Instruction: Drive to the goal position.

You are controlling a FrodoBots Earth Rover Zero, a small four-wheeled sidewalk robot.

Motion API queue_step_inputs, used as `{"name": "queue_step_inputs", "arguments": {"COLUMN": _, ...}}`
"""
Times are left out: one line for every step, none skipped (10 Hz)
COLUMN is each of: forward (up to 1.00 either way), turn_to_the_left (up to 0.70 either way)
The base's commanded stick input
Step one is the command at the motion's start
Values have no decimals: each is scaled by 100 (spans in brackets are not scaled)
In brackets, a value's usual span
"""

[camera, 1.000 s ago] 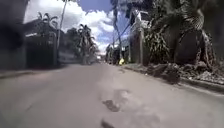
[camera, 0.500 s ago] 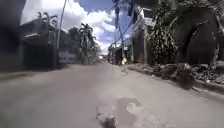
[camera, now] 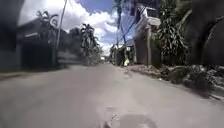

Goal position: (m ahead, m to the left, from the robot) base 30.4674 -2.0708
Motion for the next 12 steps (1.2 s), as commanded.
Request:
{"name": "queue_step_inputs", "arguments": {"forward": 100, "turn_to_the_left": 0}}
{"name": "queue_step_inputs", "arguments": {"forward": 100, "turn_to_the_left": 0}}
{"name": "queue_step_inputs", "arguments": {"forward": 100, "turn_to_the_left": 0}}
{"name": "queue_step_inputs", "arguments": {"forward": 100, "turn_to_the_left": -1}}
{"name": "queue_step_inputs", "arguments": {"forward": 100, "turn_to_the_left": -13}}
{"name": "queue_step_inputs", "arguments": {"forward": 100, "turn_to_the_left": -34}}
{"name": "queue_step_inputs", "arguments": {"forward": 100, "turn_to_the_left": -35}}
{"name": "queue_step_inputs", "arguments": {"forward": 100, "turn_to_the_left": -19}}
{"name": "queue_step_inputs", "arguments": {"forward": 100, "turn_to_the_left": 0}}
{"name": "queue_step_inputs", "arguments": {"forward": 100, "turn_to_the_left": 0}}
{"name": "queue_step_inputs", "arguments": {"forward": 100, "turn_to_the_left": 0}}
{"name": "queue_step_inputs", "arguments": {"forward": 100, "turn_to_the_left": 0}}
